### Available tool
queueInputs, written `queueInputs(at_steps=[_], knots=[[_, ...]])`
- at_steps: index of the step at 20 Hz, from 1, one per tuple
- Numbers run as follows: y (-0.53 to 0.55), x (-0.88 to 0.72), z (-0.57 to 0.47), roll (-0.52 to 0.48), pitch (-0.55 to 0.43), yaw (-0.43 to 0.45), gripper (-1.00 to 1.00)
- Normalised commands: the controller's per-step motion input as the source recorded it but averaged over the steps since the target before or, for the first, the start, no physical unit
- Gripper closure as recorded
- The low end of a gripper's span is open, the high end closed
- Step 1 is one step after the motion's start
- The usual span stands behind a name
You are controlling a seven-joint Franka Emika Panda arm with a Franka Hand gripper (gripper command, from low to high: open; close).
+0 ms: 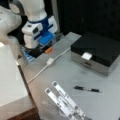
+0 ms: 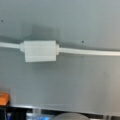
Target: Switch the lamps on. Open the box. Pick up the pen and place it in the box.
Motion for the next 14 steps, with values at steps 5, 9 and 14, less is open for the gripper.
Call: queueInputs(at_steps=[5,9,14], knots=[[0.02,0.45,0.29,0.032,0.194,-0.129,-1.0],[0.04,0.64,0.28,0.101,0.213,-0.092,-1.0],[0.05,0.69,0.3,0.175,0.237,-0.076,-1.0]])
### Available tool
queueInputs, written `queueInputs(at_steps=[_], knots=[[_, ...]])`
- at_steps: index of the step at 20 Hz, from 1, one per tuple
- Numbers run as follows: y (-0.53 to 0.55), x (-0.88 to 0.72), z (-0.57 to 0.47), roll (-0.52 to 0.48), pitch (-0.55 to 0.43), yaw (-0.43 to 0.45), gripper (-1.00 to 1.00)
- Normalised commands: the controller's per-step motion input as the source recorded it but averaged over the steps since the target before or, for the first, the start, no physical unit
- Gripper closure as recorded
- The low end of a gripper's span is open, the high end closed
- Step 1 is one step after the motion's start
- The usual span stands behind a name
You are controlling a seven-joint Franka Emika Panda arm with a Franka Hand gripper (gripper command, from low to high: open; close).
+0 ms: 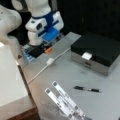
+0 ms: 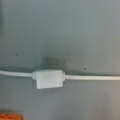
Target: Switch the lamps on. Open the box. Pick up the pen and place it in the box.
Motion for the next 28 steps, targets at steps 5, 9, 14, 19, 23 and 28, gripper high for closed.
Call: queueInputs(at_steps=[5,9,14,19,23,28], knots=[[0.02,0.68,0.31,0.209,0.281,-0.062,-1.0],[0.01,0.58,0.23,0.222,0.302,-0.041,-1.0],[0.07,0.49,0.14,0.25,0.299,-0.04,-1.0],[0.06,0.48,0.04,0.347,0.22,-0.002,-1.0],[-0.01,0.47,-0.04,0.352,0.129,0.036,-1.0],[-0.02,0.43,-0.12,0.318,0.044,0.036,-1.0]])
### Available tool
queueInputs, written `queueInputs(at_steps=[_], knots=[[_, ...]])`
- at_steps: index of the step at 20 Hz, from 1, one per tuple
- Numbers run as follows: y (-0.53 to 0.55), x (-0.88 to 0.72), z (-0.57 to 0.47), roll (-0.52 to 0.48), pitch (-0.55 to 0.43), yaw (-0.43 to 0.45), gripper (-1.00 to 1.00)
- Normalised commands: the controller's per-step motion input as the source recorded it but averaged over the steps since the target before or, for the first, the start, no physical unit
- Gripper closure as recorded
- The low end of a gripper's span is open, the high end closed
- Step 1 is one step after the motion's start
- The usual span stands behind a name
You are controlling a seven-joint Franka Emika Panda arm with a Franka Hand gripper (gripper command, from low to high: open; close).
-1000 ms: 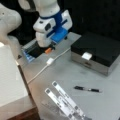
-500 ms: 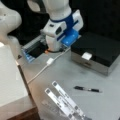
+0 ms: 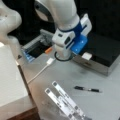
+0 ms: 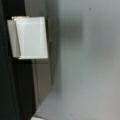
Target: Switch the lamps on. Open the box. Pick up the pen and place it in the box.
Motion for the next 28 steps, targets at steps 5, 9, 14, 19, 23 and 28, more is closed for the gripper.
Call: queueInputs(at_steps=[5,9,14,19,23,28], knots=[[0.02,0.29,-0.12,0.359,0.011,0.028,-1.0],[-0.03,0.2,-0.17,0.435,-0.048,0.033,-1.0],[-0.08,0.14,-0.27,0.366,-0.066,0.019,-1.0],[-0.09,0.01,-0.25,0.247,-0.057,0.029,-1.0],[-0.05,-0.13,-0.17,0.277,-0.073,0.017,-1.0],[-0.04,-0.22,-0.16,0.332,-0.071,0.038,-1.0]])
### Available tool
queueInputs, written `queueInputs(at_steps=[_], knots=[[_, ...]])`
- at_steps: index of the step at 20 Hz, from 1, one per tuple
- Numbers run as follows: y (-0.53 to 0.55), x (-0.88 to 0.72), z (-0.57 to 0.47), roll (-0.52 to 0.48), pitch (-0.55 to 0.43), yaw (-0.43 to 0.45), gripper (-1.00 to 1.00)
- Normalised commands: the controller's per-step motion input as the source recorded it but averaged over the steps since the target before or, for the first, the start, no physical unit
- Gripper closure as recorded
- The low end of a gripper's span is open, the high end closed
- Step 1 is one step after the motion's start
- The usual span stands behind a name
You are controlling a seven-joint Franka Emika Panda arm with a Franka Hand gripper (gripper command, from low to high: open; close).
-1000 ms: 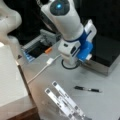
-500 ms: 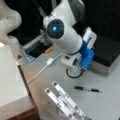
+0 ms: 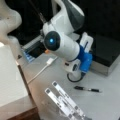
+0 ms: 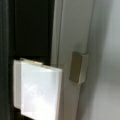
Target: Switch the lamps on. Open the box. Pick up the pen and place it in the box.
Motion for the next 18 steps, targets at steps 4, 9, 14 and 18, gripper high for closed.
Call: queueInputs(at_steps=[4,9,14,18], knots=[[-0.04,-0.19,-0.17,0.319,-0.065,0.027,-1.0],[0.03,-0.12,-0.15,0.276,-0.047,-0.039,-1.0],[0.09,-0.09,-0.14,0.26,-0.053,-0.063,-1.0],[0.19,-0.09,-0.12,0.225,-0.069,-0.09,-1.0]])
